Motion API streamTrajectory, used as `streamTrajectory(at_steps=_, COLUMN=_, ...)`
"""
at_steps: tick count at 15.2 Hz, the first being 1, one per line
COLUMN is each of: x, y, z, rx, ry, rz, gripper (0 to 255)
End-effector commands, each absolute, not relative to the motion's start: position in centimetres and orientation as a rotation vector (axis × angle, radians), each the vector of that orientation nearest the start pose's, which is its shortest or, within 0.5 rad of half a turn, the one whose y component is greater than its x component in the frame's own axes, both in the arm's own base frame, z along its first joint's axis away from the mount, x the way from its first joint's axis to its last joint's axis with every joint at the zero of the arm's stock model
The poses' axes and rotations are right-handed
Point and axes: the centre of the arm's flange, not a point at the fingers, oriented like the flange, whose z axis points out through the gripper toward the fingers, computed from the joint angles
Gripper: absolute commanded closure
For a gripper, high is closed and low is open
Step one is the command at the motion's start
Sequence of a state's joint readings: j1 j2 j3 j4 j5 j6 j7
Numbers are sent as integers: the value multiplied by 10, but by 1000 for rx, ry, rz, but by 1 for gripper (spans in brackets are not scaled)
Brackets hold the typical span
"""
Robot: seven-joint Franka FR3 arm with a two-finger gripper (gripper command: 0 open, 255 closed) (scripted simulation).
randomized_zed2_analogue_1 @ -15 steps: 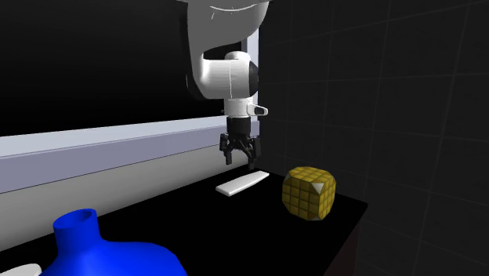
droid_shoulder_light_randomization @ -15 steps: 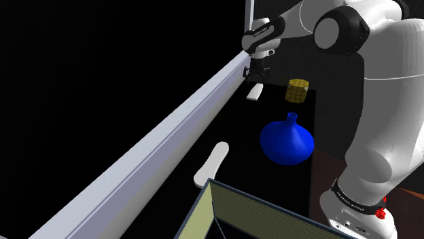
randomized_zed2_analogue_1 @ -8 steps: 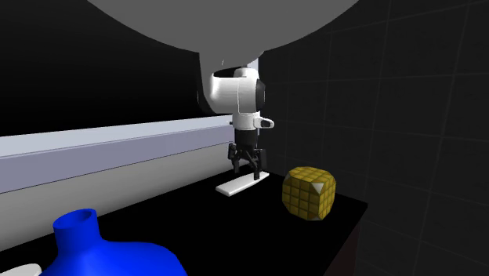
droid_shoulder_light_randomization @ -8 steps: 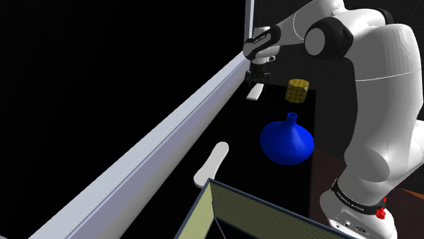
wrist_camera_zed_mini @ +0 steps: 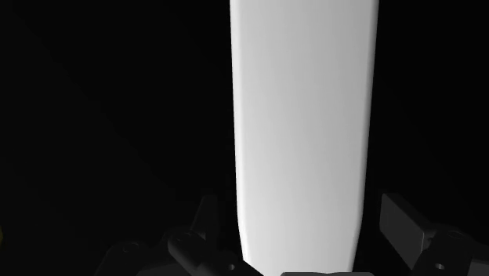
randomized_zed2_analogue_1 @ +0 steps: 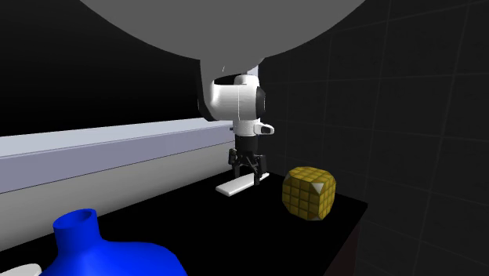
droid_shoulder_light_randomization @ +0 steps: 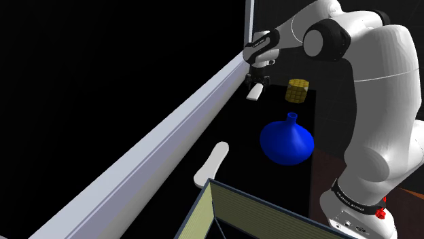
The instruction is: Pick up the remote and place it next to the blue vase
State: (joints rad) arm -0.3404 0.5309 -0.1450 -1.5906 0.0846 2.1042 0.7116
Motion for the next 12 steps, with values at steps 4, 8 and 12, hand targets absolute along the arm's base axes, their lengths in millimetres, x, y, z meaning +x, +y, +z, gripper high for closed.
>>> streamTrajectory(at_steps=4, x=616, y=-306, z=328, rx=-2576, ry=1802, rz=17, gripper=255)
streamTrajectory(at_steps=8, x=616, y=-306, z=328, rx=-2576, ry=1802, rz=17, gripper=255)
streamTrajectory(at_steps=12, x=616, y=-306, z=327, rx=-2576, ry=1802, rz=17, gripper=255)
